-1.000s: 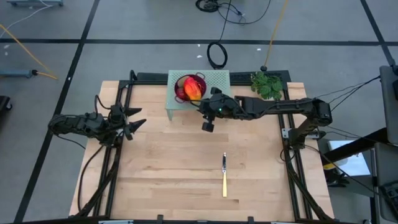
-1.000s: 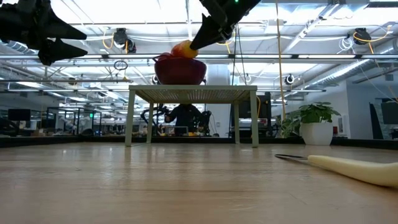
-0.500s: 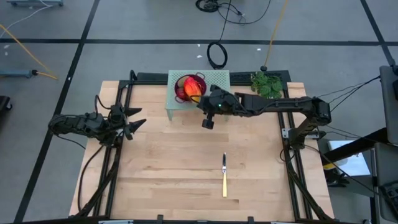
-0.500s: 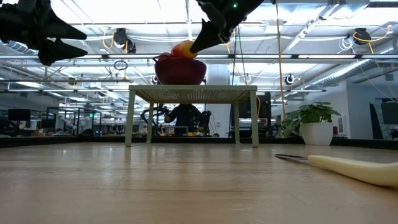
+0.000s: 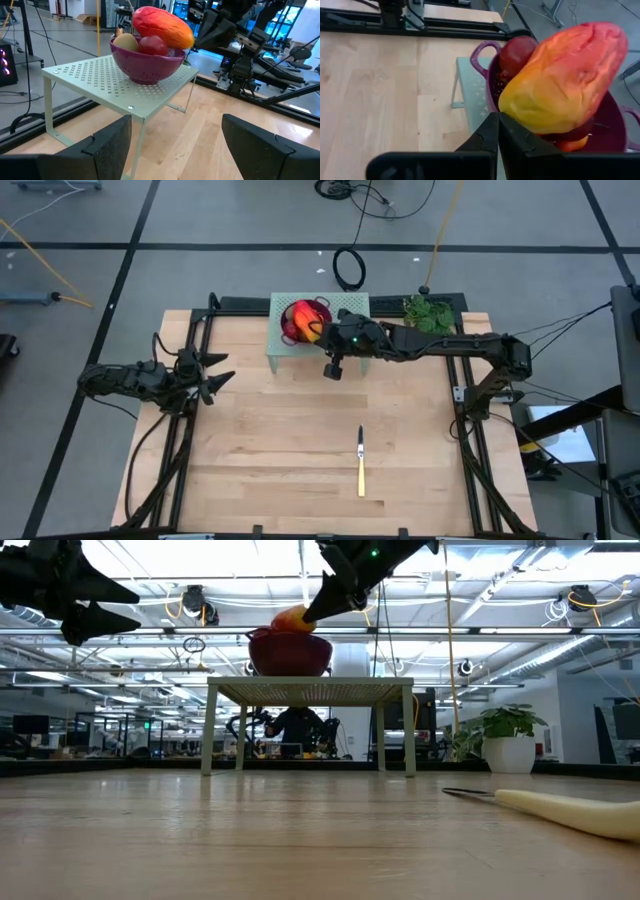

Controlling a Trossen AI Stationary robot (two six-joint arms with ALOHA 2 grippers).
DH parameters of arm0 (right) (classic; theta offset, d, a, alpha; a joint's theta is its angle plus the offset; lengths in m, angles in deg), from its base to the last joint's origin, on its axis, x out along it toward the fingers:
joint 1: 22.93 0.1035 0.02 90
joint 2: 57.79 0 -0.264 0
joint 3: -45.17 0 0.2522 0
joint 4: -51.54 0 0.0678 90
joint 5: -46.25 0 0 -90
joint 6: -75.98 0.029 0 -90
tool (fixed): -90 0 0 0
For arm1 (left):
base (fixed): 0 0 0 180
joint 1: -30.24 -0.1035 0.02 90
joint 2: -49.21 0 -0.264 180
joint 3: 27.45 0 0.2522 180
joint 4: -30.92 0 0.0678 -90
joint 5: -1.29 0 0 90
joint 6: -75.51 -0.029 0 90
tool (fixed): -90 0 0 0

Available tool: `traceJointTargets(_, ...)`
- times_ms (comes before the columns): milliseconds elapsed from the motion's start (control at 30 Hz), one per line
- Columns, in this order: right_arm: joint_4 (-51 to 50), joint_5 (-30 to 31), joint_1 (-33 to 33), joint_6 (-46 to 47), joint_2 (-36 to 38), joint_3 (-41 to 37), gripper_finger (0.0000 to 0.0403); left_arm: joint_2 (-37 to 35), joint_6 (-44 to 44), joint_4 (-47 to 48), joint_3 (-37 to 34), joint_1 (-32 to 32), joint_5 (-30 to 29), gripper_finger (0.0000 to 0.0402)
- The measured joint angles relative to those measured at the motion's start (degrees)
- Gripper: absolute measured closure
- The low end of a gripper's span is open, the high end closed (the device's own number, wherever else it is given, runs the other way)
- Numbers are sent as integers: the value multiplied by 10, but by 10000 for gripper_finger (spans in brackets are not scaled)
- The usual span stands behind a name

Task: Pick & Place Fruit
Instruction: Put the mango into violet strainer bowl on the shelf

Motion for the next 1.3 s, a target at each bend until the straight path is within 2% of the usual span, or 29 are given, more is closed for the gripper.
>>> traceJointTargets(1300,32,4,-14,-24,0,0,402,0,17,0,0,0,0,92)
